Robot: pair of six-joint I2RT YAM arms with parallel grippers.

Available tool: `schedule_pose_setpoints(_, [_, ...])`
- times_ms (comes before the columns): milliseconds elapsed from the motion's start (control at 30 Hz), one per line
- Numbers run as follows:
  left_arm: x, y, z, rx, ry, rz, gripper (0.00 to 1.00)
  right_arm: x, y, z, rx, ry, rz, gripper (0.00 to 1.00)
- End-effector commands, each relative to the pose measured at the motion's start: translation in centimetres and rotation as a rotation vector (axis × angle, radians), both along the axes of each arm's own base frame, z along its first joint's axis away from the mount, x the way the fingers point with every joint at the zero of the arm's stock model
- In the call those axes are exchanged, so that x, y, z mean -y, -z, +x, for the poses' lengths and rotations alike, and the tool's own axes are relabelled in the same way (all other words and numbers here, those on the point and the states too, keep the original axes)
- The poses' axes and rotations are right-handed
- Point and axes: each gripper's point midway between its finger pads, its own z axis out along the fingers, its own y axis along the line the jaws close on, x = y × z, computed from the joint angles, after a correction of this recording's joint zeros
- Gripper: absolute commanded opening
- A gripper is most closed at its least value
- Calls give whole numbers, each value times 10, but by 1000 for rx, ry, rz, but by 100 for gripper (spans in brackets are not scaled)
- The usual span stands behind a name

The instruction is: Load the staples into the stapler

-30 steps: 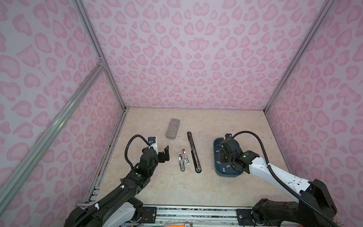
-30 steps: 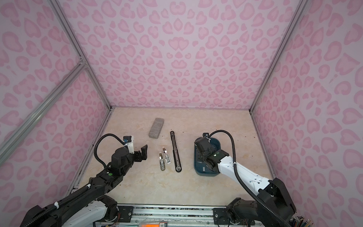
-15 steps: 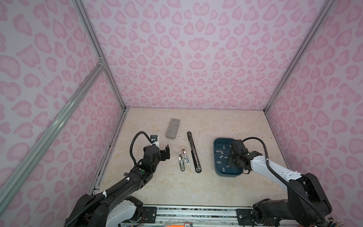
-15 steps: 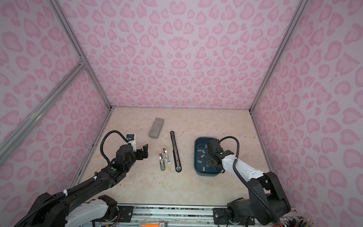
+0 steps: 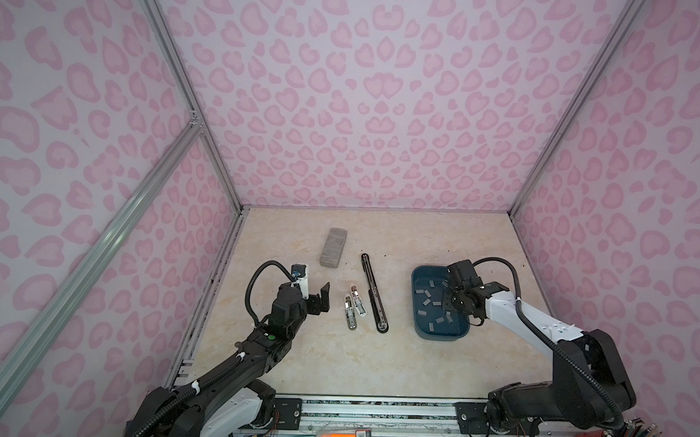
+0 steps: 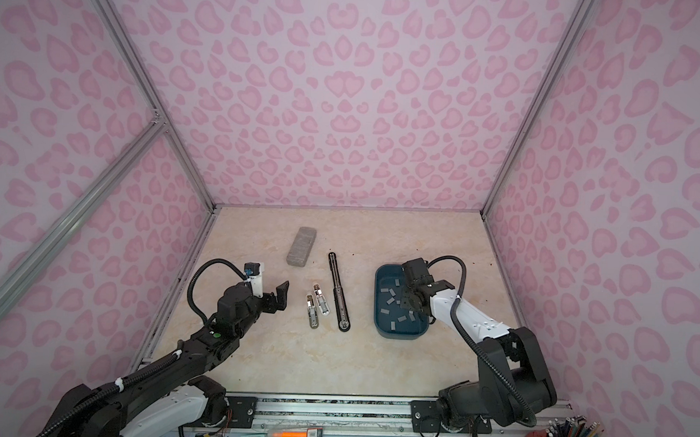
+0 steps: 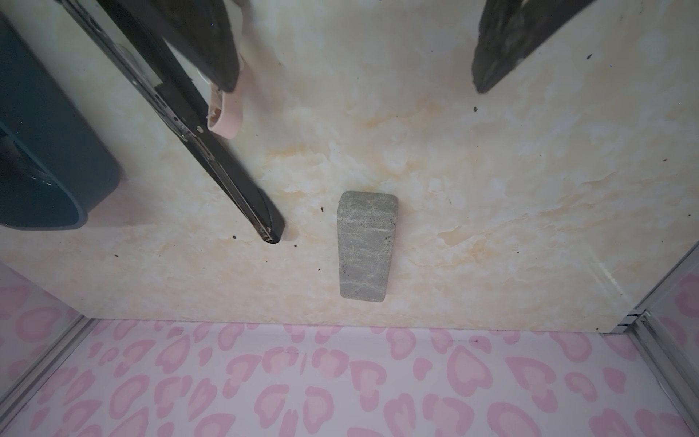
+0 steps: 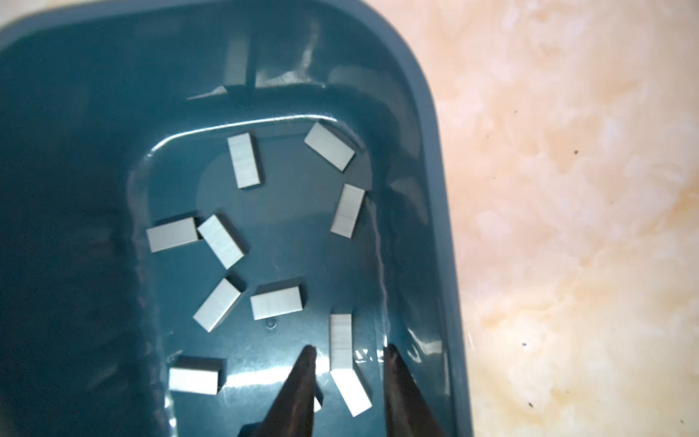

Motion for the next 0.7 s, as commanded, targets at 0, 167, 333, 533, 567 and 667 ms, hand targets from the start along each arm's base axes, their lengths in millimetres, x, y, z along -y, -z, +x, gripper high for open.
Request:
schedule_pose_setpoints(0, [1, -13, 4, 53, -2, -22, 97, -8, -9, 11, 44, -44, 18, 33])
schedule_pose_setpoints(167, [2, -12, 4, 46, 3, -20, 97, -30, -6, 36, 39, -132, 51, 31])
schedule_pose_setpoints(333, [4, -12, 4, 45, 10, -18, 97, -43, 10, 56, 5, -181, 48, 29])
schedule_pose_setpoints(533, [2, -10, 6, 39, 1, -14, 97, -55, 30, 61, -38, -220, 38, 29])
schedule_pose_setpoints(567, [3, -11, 6, 41, 1, -14, 97, -56, 34, 61, -48, -220, 35, 29])
schedule_pose_setpoints(667, [3, -10, 7, 35, 1, -11, 97, -55, 44, 60, -82, -215, 22, 29])
